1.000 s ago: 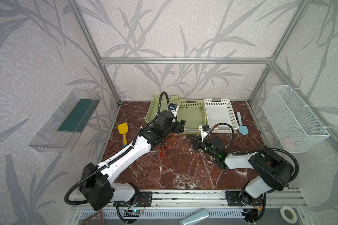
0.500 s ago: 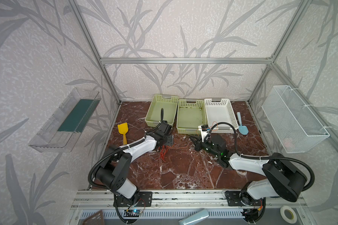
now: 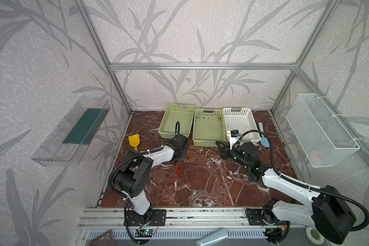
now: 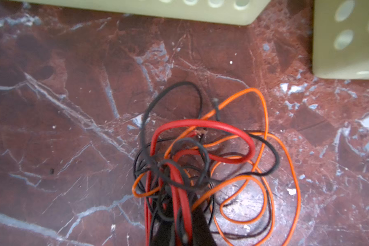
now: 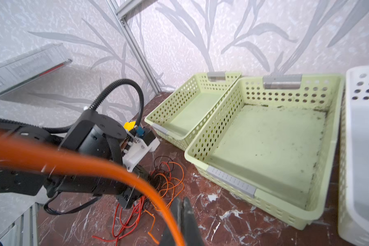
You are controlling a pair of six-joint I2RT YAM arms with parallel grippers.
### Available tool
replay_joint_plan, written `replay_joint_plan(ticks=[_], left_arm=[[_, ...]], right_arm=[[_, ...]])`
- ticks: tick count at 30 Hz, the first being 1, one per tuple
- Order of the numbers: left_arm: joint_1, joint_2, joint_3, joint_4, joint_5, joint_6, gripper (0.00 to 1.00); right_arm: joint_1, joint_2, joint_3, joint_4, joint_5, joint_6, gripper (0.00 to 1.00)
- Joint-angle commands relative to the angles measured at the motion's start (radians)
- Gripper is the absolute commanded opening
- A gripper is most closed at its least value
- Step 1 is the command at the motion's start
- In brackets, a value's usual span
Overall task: Untangle the cables
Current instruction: 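Carry the orange wire over the green basket and open the right gripper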
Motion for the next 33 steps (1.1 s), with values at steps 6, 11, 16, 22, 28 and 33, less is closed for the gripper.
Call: replay_joint_plan(ticks=[6, 11, 16, 22, 28, 33], left_arm=[[0.017, 0.002, -0.024, -0.047, -0.042, -0.029, 0.06], [0.017, 0.007, -0.025, -0.046, -0.039, -0.029, 0.06], [0.019, 0.030, -0.034, -0.029, -0.023, -0.034, 0.04], [0.019, 0.022, -0.053, 0.035, 0.038, -0.021, 0.03], [0.009, 0.005, -0.052, 0.058, 0.091, 0.004, 0.02], [-0.006, 0.002, -0.050, 0.063, 0.127, 0.011, 0.02]], right_arm=[[-0.119, -0.105, 0.090, -0.179, -0.040, -0.006, 0.00], [-0.142, -0.107, 0.183, -0.244, -0.074, -0.029, 0.00], [-0.184, -0.134, 0.266, -0.319, -0.088, -0.046, 0.00], [-0.219, -0.086, 0.354, -0.389, -0.183, -0.045, 0.00], [-0.219, 0.043, 0.458, -0.407, -0.268, -0.056, 0.00], [-0.219, 0.169, 0.596, -0.425, -0.316, -0.091, 0.00]])
